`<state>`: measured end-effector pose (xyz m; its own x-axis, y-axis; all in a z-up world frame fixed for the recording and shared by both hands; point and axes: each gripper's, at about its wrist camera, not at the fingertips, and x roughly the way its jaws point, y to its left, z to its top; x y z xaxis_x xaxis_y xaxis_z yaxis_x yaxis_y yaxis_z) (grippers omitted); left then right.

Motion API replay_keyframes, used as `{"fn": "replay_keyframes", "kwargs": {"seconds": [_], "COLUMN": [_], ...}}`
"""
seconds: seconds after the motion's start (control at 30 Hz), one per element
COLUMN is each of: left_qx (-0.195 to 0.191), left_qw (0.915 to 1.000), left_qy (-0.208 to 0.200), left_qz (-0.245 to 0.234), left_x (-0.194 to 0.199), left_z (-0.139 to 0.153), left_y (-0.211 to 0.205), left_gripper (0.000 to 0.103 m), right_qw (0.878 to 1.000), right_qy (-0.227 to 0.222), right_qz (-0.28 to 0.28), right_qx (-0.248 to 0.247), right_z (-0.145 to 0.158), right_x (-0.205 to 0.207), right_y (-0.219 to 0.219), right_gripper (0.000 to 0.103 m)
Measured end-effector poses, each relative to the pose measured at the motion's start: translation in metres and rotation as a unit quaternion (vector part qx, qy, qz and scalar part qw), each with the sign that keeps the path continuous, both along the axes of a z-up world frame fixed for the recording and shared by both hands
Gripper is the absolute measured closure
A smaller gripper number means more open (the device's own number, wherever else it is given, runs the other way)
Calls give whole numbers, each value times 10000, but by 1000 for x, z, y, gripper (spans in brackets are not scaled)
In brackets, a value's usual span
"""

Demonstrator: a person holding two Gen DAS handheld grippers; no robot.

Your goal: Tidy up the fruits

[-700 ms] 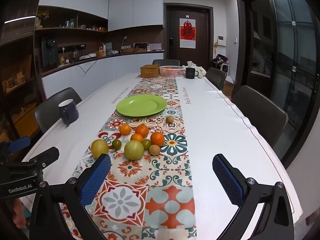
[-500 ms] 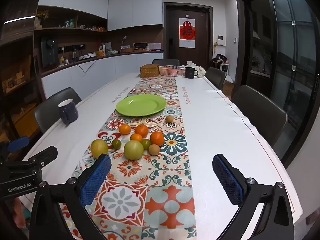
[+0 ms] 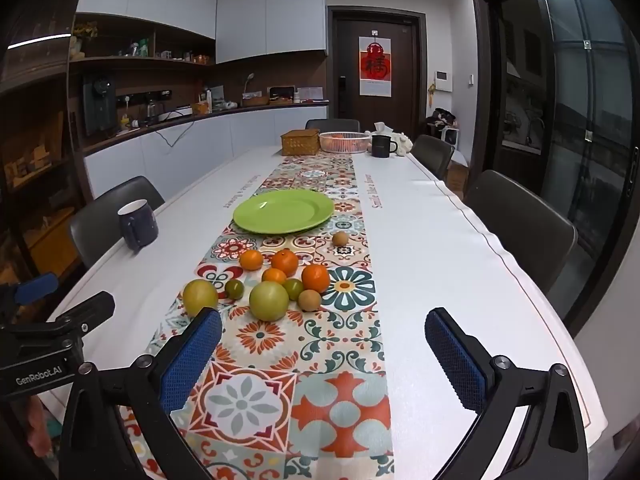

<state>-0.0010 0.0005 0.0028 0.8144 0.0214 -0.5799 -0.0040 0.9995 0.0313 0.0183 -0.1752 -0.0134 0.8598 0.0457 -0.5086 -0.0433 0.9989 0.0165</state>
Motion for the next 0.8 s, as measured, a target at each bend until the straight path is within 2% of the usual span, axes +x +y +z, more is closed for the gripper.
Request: {"fn": "replay_keyframes", "kwargs": {"seconds": [0.8], "left_qx": [6], "left_qw": [10000], "left_qy": [-26], "left_qz": [12], "left_x": [-1], "left_z": [0], "left_y": [0], "left_gripper": [0], "right_qw": [10000], "right_qy": [-13], "right_qz": [4], "right_qx": [1], "right_z": [-1], "right_x": [0], "right_y": [1], "right_gripper": [1]}}
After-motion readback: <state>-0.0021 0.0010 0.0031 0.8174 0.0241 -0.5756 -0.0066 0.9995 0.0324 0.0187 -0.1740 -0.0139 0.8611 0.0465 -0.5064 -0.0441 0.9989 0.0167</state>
